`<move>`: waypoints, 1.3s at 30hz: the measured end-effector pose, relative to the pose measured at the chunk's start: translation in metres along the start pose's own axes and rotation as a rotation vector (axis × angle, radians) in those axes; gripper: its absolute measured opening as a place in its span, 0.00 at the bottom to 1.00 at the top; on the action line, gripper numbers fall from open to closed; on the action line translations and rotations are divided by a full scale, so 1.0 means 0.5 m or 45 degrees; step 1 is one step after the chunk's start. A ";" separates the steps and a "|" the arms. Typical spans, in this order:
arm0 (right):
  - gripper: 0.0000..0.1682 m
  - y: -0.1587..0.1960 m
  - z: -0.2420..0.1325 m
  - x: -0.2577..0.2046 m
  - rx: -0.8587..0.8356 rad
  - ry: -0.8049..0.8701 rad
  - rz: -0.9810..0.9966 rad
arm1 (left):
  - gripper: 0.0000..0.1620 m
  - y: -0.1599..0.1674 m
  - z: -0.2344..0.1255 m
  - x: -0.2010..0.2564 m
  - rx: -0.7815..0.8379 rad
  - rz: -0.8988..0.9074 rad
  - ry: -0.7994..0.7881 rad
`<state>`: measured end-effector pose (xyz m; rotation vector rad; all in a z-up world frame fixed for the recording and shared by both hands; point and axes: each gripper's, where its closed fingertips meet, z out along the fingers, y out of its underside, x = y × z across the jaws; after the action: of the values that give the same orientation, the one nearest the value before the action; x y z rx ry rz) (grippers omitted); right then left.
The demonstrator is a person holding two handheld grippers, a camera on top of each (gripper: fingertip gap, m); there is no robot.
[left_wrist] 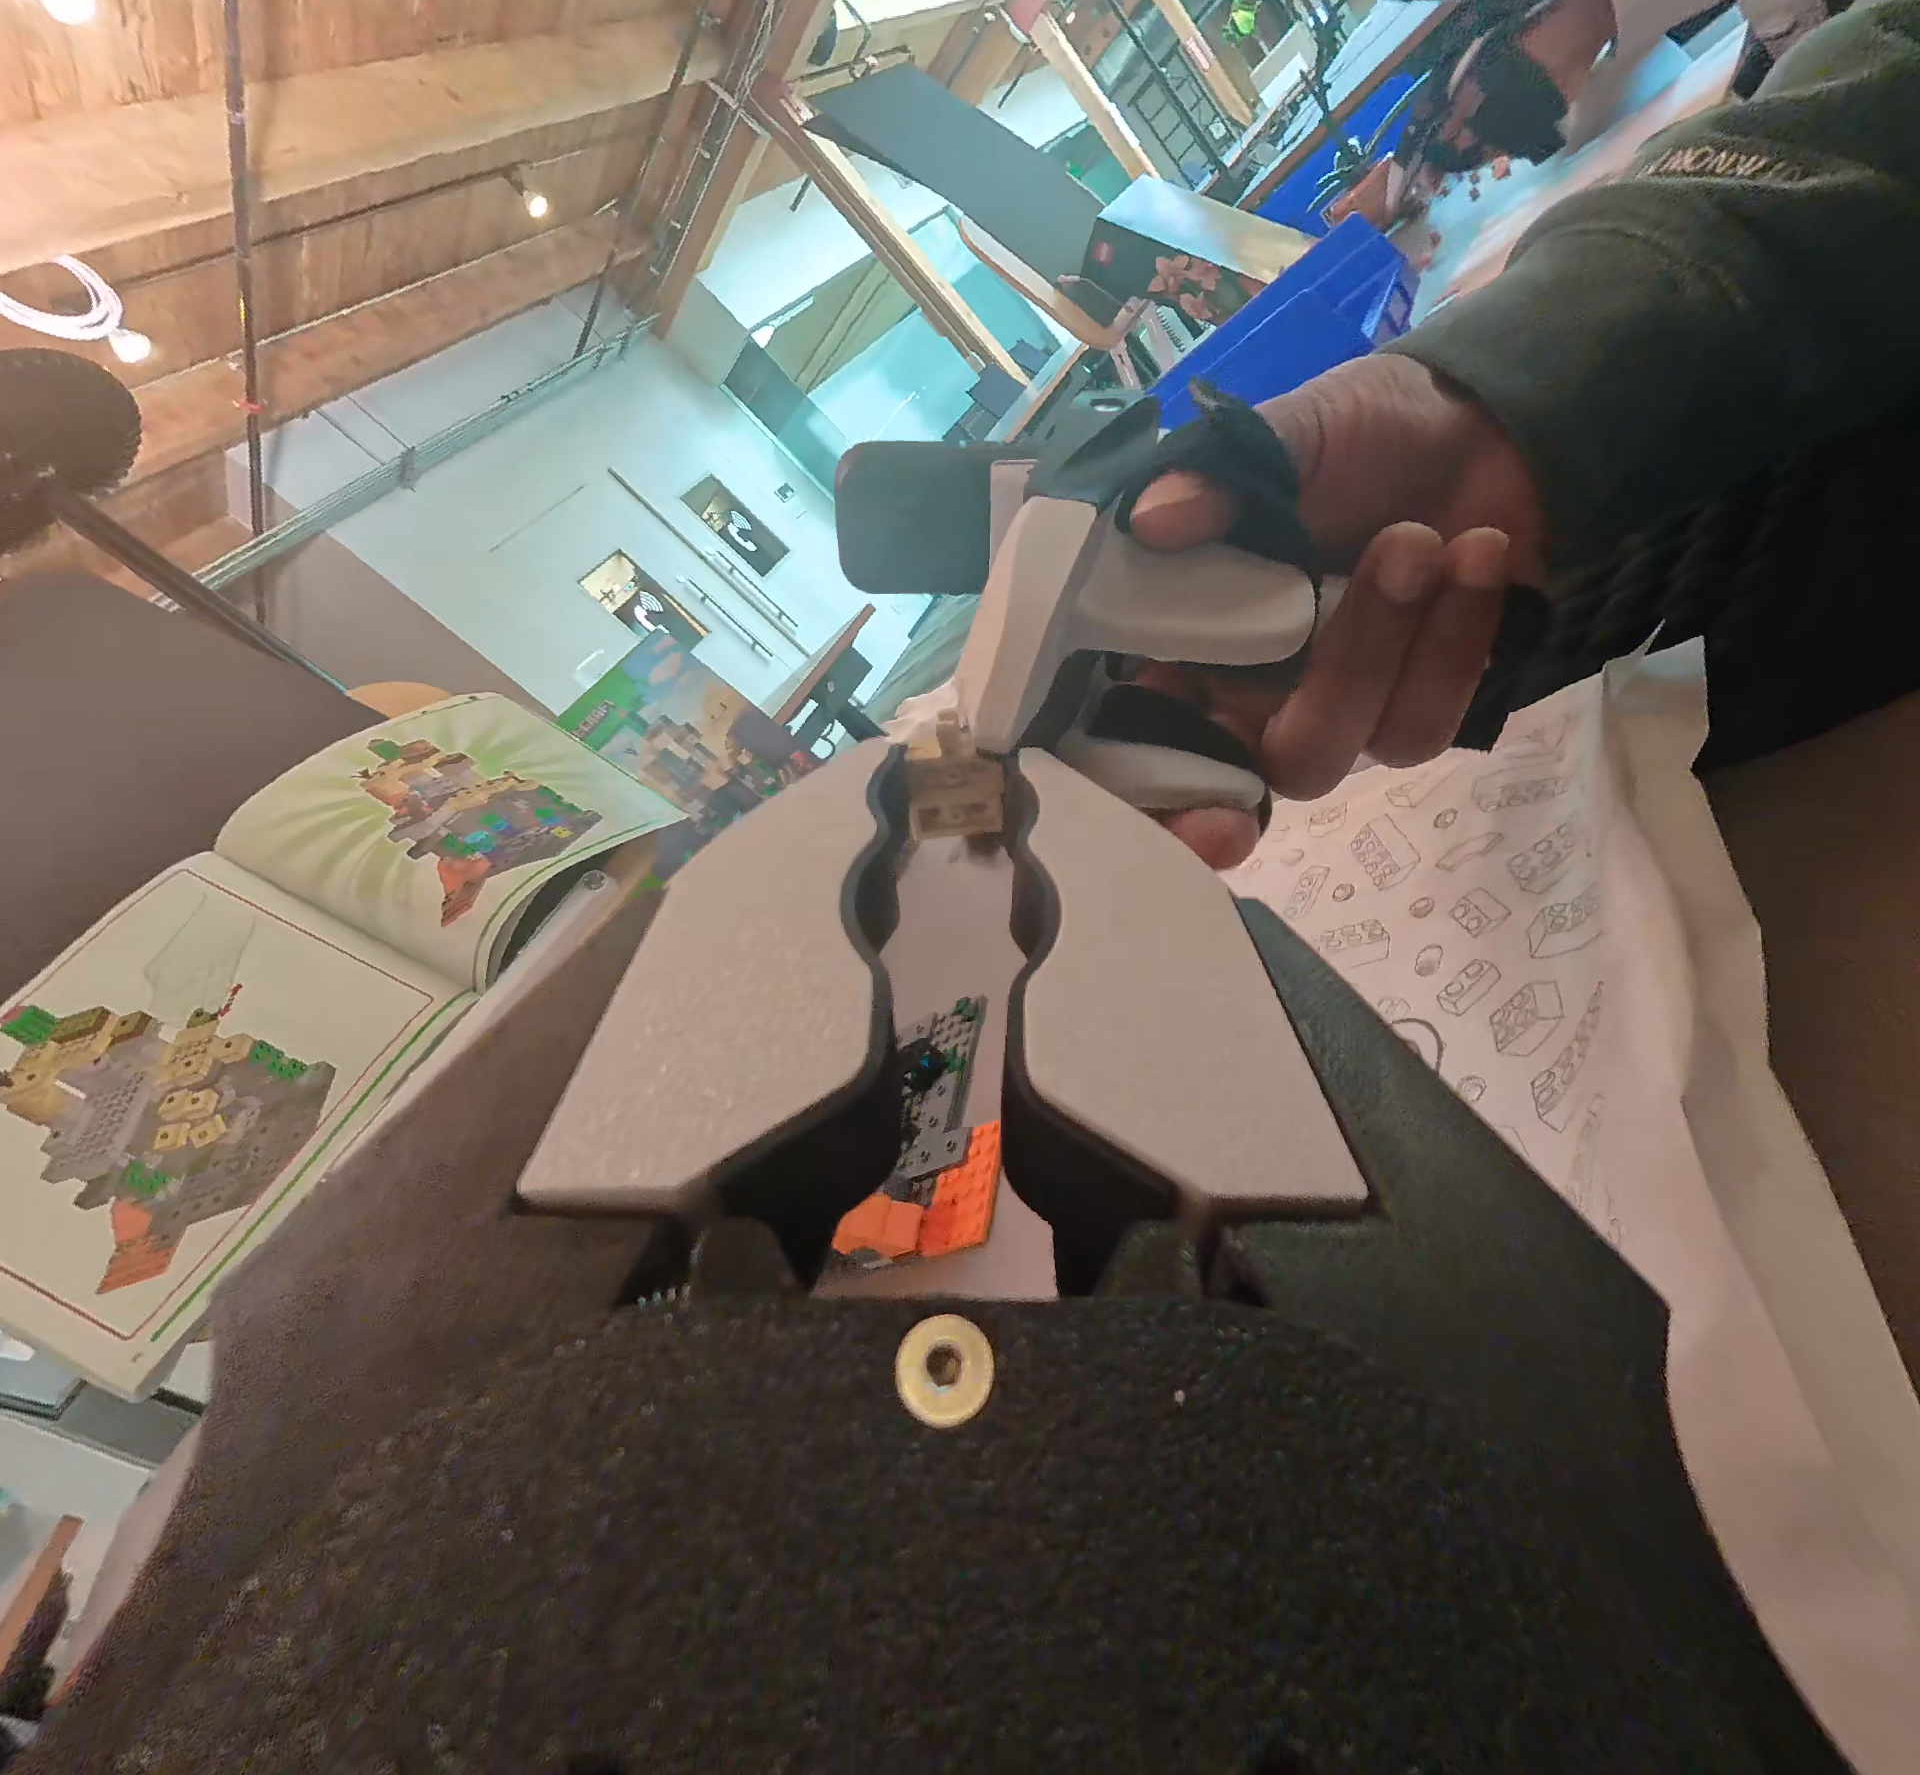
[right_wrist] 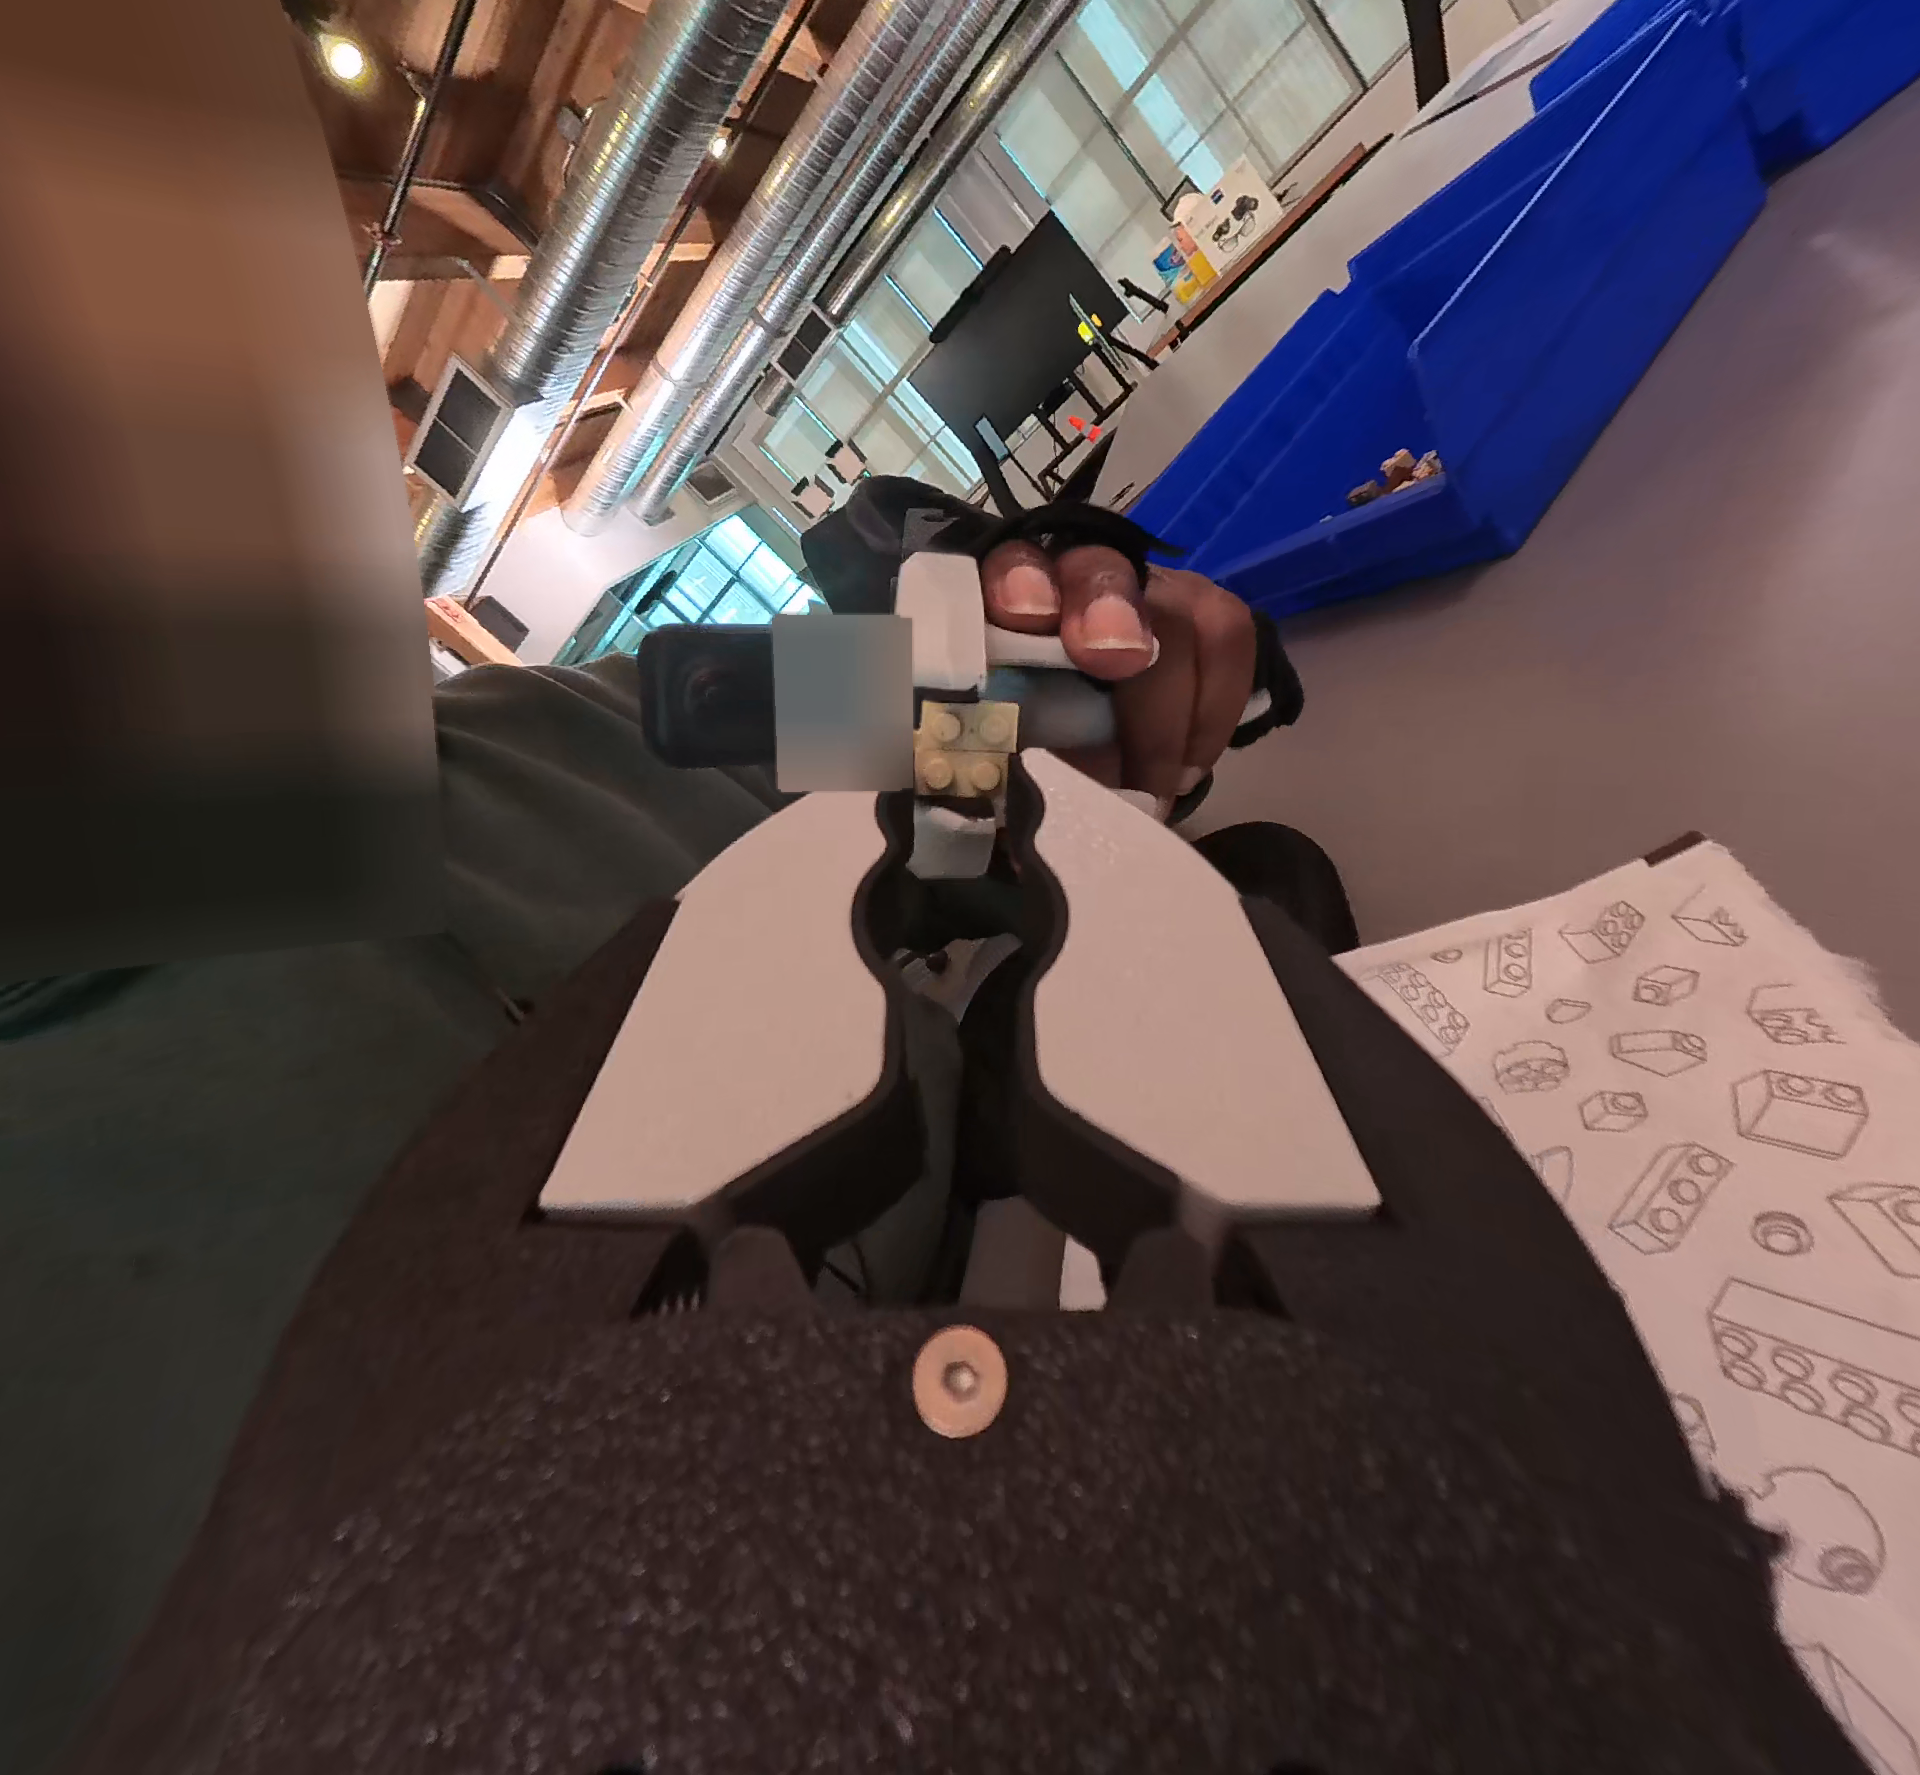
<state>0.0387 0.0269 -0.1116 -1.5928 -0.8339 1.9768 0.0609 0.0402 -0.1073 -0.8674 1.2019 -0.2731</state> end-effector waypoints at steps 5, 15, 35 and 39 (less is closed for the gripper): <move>0.09 0.007 -0.002 -0.001 -0.051 0.000 -0.040 | 0.10 0.000 -0.002 0.006 -0.013 0.029 0.039; 0.09 0.021 -0.009 -0.008 -0.073 -0.080 -0.003 | 0.11 -0.004 -0.004 0.023 0.000 -0.058 0.156; 0.09 0.001 -0.102 0.015 -0.023 -0.004 -0.108 | 0.10 0.043 -0.026 0.000 -0.024 -0.317 0.245; 0.09 0.000 -0.100 0.018 -0.032 0.021 -0.156 | 0.10 0.051 -0.019 0.008 -0.039 -0.320 0.253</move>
<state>0.0855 0.0414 -0.1248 -1.5314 -0.9305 1.8724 0.0479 0.0502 -0.1290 -1.0383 1.2829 -0.5561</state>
